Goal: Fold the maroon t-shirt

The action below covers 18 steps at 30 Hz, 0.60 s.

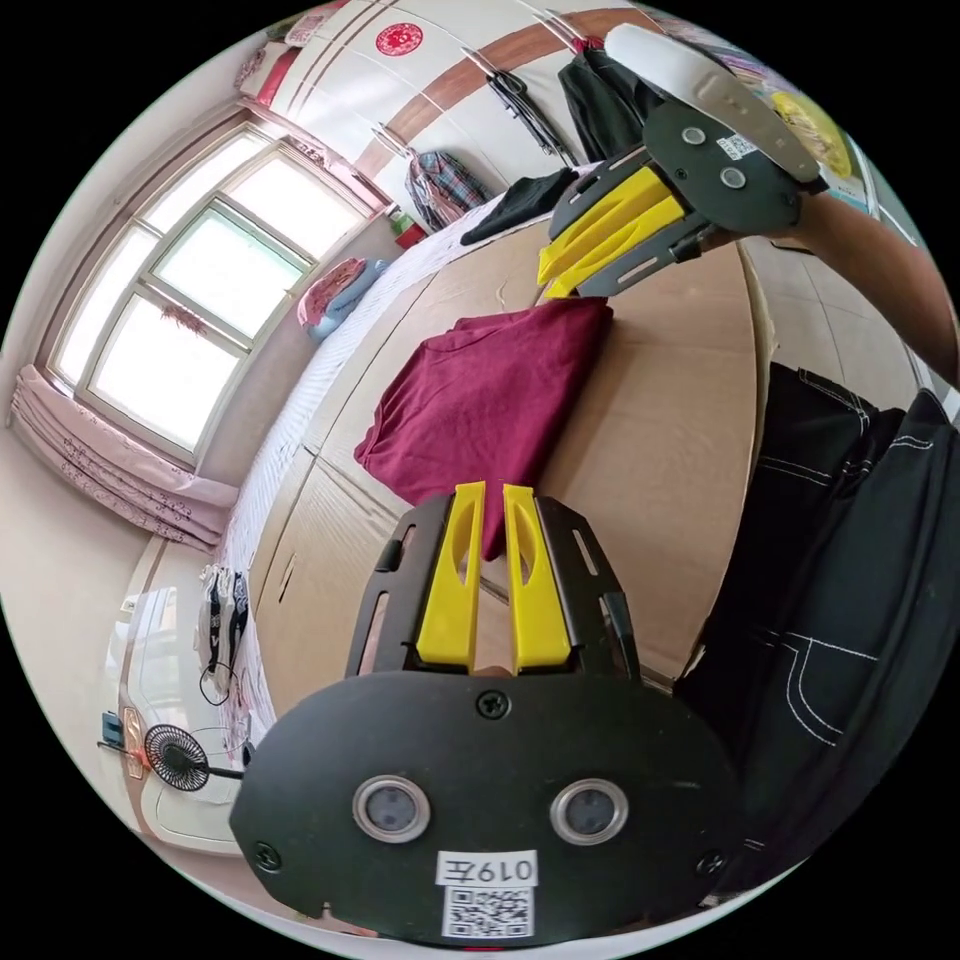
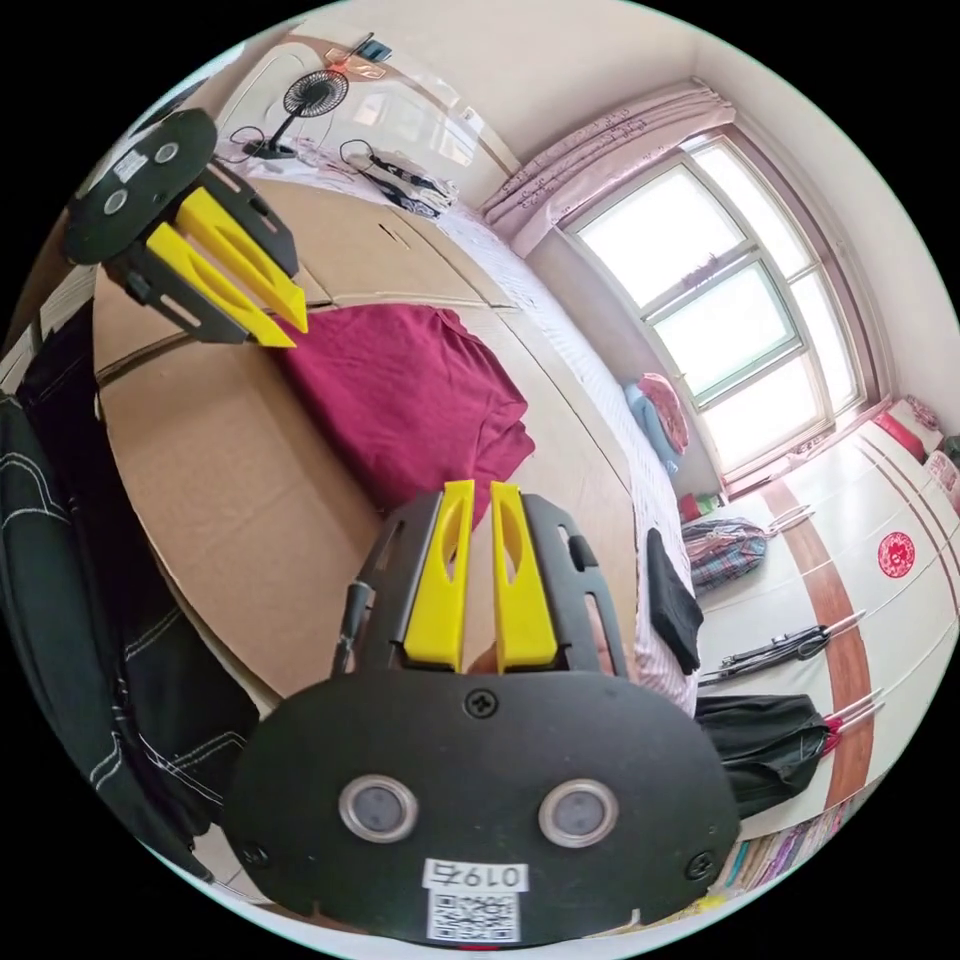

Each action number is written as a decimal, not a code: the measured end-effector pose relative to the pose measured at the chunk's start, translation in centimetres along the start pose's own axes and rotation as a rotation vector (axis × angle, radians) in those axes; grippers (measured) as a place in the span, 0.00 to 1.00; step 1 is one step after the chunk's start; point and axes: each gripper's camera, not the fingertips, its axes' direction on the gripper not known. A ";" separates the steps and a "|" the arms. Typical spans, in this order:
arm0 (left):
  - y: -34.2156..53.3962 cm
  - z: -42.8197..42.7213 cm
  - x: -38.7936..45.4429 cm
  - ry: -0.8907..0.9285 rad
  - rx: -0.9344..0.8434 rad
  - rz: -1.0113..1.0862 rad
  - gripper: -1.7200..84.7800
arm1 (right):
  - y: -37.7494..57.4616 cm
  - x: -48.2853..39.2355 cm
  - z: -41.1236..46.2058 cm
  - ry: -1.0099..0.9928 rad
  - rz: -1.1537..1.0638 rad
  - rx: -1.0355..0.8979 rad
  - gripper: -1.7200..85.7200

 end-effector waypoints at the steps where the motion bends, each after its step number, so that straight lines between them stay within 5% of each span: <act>1: 0.0 0.1 -0.6 0.006 -0.008 -0.001 0.03 | 0.0 -0.5 0.5 0.008 -0.010 -0.012 0.03; 10: -0.6 -0.2 -9.8 0.028 -0.022 -0.042 0.03 | -0.1 -4.6 1.9 0.065 -0.021 -0.038 0.01; 13: 0.2 -2.5 -14.6 -0.006 0.076 -0.179 0.03 | -0.3 -4.6 -1.5 0.165 0.149 0.101 0.01; 18: 2.6 -2.9 -25.8 0.076 0.145 -0.541 0.05 | -1.7 -7.2 -3.3 -0.053 0.336 0.165 0.01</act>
